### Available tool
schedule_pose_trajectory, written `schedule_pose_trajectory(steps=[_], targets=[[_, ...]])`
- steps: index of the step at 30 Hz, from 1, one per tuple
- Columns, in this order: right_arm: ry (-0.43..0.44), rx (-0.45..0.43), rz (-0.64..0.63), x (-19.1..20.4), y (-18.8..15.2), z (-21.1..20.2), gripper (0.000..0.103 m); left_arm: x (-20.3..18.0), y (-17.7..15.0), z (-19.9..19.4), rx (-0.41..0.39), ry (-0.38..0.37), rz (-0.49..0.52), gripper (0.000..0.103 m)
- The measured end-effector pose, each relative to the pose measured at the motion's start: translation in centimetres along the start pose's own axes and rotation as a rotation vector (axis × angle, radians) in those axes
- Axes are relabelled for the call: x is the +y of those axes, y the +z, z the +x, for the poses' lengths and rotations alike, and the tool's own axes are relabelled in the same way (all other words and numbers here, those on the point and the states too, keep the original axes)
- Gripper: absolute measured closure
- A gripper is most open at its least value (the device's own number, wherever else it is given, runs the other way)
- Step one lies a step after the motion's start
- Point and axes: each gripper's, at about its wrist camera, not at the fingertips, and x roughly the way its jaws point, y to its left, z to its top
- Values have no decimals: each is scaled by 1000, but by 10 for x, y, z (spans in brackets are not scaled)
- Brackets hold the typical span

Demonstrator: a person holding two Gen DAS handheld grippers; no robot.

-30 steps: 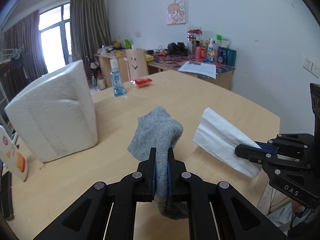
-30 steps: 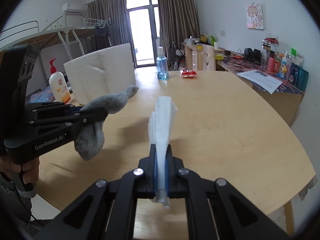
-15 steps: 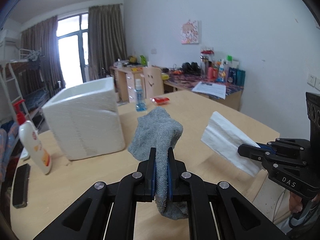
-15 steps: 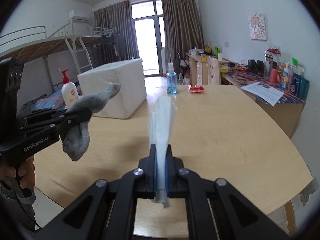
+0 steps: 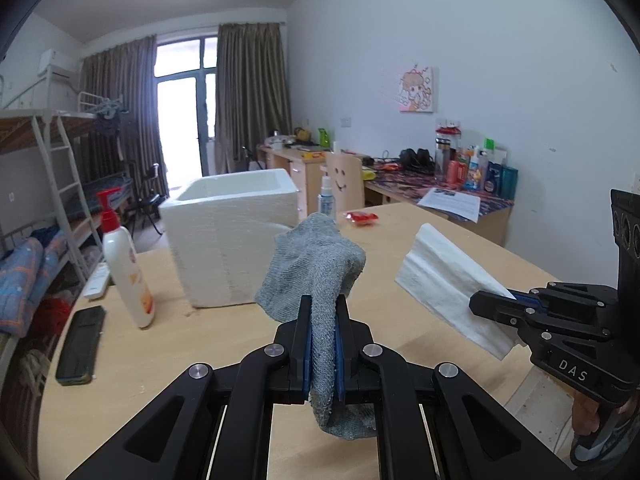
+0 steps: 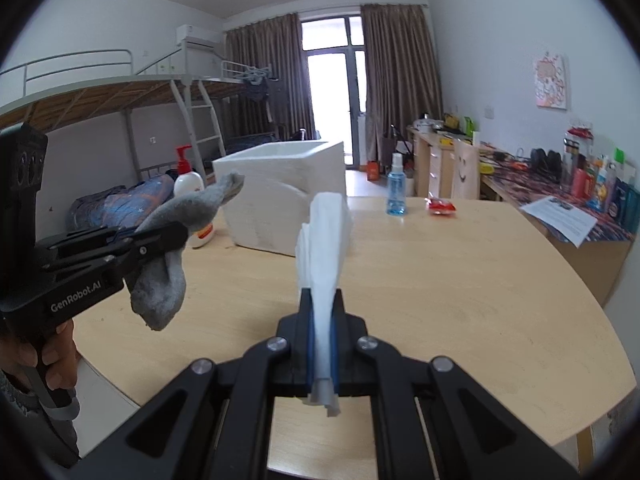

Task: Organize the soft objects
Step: 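Lift and carry the sock and tissue over the foam box with both tools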

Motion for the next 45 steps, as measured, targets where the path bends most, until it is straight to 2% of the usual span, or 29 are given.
schedule_pose_trajectory(steps=[13, 20, 33, 45], targets=[[87, -12, -63, 30, 11, 17, 94, 43, -7, -21, -39, 111, -80, 94], [113, -8, -88, 42, 18, 28, 94, 63, -10, -26, -49, 140, -108, 94], [107, -4, -87, 42, 39, 41, 94, 70, 15, -13, -79, 130, -98, 94], [104, -43, -88, 34, 75, 46, 94, 79, 49, -4, -108, 143, -81, 94]])
